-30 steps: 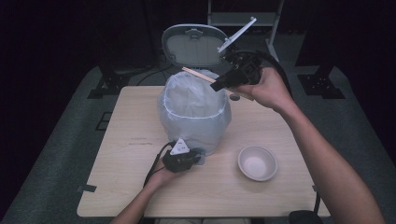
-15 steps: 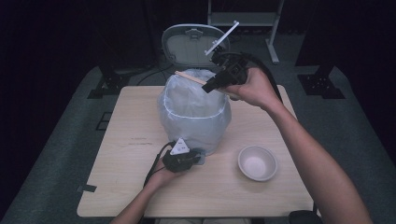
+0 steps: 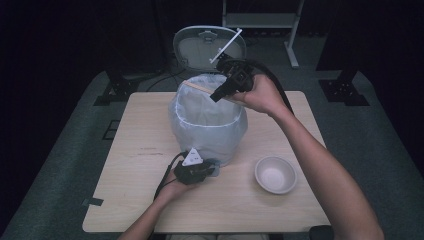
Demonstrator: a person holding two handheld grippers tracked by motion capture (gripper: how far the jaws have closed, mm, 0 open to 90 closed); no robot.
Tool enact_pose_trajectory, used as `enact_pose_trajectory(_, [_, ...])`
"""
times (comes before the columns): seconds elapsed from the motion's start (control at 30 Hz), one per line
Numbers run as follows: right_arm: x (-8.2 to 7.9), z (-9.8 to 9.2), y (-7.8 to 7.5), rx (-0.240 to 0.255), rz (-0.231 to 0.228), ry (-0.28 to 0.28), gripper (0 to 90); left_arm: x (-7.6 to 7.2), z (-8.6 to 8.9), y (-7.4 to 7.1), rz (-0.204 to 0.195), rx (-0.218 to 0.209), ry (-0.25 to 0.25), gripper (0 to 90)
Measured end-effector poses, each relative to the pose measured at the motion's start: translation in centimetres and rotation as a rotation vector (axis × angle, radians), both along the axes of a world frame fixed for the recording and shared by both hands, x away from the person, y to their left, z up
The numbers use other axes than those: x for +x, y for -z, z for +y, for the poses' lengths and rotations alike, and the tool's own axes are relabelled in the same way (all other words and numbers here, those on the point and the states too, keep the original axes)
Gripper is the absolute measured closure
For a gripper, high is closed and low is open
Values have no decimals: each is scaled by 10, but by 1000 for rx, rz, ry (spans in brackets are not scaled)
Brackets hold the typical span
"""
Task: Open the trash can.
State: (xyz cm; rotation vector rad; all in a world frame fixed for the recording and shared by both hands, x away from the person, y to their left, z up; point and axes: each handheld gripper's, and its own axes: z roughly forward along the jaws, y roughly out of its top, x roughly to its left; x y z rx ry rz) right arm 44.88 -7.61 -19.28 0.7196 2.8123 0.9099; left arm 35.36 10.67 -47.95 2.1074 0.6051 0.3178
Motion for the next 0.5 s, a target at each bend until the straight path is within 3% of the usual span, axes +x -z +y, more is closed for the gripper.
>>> enact_pose_trajectory(0.13, [5,4,4,3,4,2,780,0,0,0,0,0,0,713])
enact_pose_trajectory(0.17, [6,5,4,11,10,11,722,0,0,0,0,0,0,714])
enact_pose_trajectory(0.23, [7,4,4,27,13,10,719,0,0,0,0,0,0,713])
enact_pose_trajectory(0.5, [-1,-12,0,32,17,11,684,0,0,0,0,0,-1,713])
